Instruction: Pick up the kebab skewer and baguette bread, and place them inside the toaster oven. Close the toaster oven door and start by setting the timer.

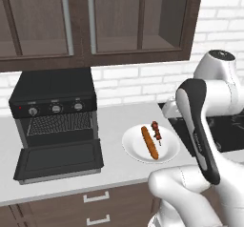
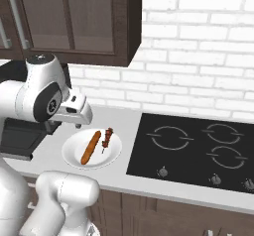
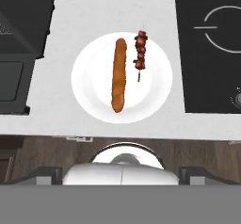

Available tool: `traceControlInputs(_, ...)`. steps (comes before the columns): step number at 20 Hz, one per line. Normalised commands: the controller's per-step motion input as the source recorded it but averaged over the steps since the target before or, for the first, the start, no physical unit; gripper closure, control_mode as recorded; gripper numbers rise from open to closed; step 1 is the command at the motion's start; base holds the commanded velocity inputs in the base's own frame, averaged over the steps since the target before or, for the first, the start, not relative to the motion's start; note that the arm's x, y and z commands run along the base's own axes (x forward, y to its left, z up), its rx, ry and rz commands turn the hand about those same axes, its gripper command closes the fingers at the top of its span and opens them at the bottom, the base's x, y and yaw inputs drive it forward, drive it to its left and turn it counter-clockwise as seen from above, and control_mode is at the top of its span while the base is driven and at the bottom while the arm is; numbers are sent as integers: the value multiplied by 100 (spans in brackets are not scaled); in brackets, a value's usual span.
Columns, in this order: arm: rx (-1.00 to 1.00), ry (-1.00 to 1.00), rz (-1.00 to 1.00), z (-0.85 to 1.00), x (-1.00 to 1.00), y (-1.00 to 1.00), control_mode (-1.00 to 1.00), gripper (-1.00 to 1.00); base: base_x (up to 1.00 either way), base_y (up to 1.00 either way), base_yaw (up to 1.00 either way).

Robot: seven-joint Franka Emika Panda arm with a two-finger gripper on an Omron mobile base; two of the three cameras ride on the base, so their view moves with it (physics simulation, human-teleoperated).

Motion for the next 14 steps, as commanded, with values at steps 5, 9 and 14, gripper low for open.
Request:
traceControlInputs(5, 0, 0, 0, 0, -19, 0, -100, -100, 0, 0, 0)
traceControlInputs(9, 0, 0, 0, -1, -8, 5, -100, -100, 0, 0, 0)
traceControlInputs(14, -10, 0, 0, -19, -23, 94, -100, -100, 0, 0, 0)
